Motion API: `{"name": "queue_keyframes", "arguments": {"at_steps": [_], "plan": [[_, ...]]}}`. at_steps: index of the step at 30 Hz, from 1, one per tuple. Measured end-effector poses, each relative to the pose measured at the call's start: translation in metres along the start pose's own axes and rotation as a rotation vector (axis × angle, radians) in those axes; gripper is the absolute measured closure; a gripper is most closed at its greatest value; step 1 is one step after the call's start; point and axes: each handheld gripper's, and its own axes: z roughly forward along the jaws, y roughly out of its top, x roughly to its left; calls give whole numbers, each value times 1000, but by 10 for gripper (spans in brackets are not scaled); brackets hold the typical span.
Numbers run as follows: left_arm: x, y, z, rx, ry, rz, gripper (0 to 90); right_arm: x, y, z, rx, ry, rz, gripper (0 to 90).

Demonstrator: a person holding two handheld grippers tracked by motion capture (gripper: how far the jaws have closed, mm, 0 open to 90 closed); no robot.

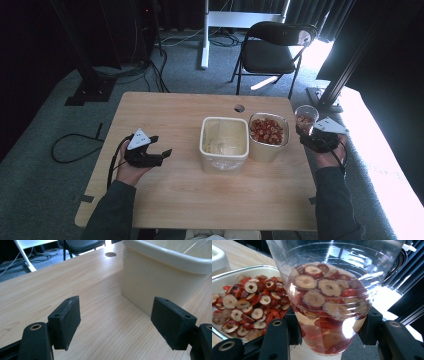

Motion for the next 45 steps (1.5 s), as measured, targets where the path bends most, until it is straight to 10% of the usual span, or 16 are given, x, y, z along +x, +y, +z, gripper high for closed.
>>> {"name": "queue_keyframes", "arguments": {"at_steps": [45], "plan": [[-14, -31, 45, 91, -17, -14, 254, 15, 27, 19, 223, -173, -470, 499]]}}
